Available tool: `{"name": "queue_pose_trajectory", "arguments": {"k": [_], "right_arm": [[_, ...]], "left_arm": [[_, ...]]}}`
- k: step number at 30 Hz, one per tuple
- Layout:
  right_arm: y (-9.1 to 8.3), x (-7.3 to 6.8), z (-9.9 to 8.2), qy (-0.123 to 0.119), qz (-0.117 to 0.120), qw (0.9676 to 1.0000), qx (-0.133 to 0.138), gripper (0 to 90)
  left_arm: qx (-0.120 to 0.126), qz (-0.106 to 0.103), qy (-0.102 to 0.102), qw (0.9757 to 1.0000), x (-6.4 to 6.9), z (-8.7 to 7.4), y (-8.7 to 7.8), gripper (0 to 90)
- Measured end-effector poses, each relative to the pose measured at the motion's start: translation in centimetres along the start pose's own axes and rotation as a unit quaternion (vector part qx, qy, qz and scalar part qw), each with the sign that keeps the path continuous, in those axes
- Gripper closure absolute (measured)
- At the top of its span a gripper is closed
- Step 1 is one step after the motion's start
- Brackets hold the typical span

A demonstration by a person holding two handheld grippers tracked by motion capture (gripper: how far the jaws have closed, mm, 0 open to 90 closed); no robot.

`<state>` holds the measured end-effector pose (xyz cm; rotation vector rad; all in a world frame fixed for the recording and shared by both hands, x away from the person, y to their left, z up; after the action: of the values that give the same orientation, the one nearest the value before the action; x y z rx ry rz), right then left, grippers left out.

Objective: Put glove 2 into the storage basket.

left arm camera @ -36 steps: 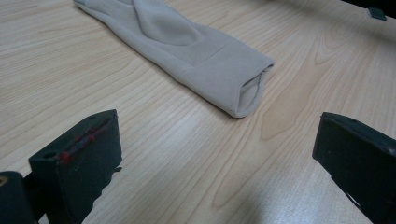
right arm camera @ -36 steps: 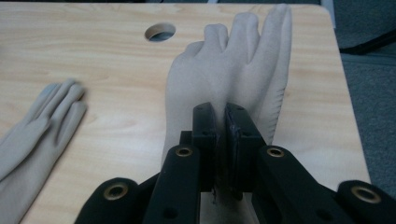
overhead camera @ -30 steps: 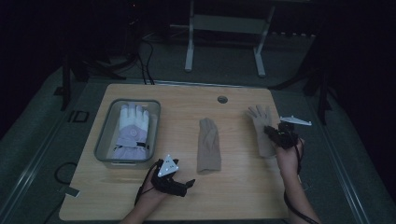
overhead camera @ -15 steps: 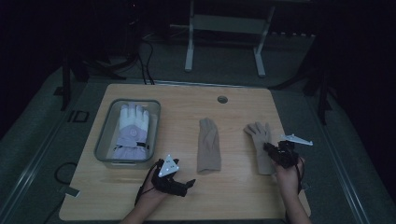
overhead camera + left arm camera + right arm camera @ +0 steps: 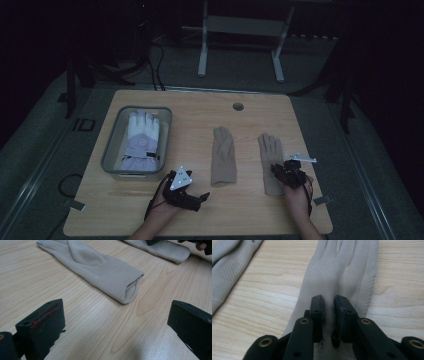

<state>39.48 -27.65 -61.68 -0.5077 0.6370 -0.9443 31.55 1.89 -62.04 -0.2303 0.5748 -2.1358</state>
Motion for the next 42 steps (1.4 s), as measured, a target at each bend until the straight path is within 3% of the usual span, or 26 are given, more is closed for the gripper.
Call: {"name": "queue_pose_trajectory", "arguments": {"k": [3, 6, 10, 14, 17, 29, 35, 40, 41, 42], "right_arm": [[-0.2, -0.1, 0.2, -0.001, 0.011, 0.9999, -0.001, 68.2], [-0.7, -0.3, 0.7, -0.016, 0.028, 0.9995, 0.005, 51.4], [-1.3, 0.0, 1.4, -0.051, 0.044, 0.9977, 0.003, 49.2], [-1.7, 0.3, 2.3, -0.108, 0.097, 0.9894, -0.007, 47.2], [-1.7, 0.9, 2.7, -0.13, 0.11, 0.9852, -0.015, 45.8], [0.7, 2.3, 1.4, -0.164, 0.094, 0.98, -0.062, 41.2], [0.6, 2.1, 1.1, -0.183, 0.08, 0.9781, -0.059, 47.3], [0.5, 1.6, 0.8, -0.184, 0.078, 0.9782, -0.055, 65.5], [0.5, 1.5, 0.8, -0.181, 0.075, 0.9789, -0.056, 67.1], [0.5, 1.5, 0.8, -0.176, 0.073, 0.98, -0.057, 74.1]], "left_arm": [[0.0, -0.001, -0.001, 1.0, 0.0, 0.0, 0.0, 1.5], [0.002, -0.003, 0.0, 1.0, 0.0, 0.0, -0.1, 1.5], [0.002, -0.005, 0.001, 1.0, 0.0, 0.0, -0.1, 1.5], [0.001, -0.003, 0.0, 1.0, 0.0, 0.0, 0.0, 1.5], [0.001, -0.003, 0.0, 1.0, -0.1, 0.0, 0.0, 1.5], [0.001, -0.003, 0.001, 1.0, -0.1, 0.0, 0.0, 1.5], [0.001, -0.004, 0.001, 1.0, 0.0, 0.0, 0.0, 1.5], [0.001, -0.004, 0.001, 1.0, 0.0, 0.0, 0.0, 1.5], [0.0, -0.003, 0.001, 1.0, 0.0, 0.0, 0.0, 1.5], [0.0, -0.004, 0.002, 1.0, 0.0, 0.0, 0.0, 1.5]]}}
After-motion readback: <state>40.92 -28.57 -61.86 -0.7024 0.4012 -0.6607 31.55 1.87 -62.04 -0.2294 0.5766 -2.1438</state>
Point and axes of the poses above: each handheld gripper's, and its own axes: y roughly forward along the jaws, z roughly out of its top, x roughly to its right, the point moved 9 cm from there along y, roughly forward along the jaws, and after that the axes turned 15 degrees about z, right-handed, at the moved point
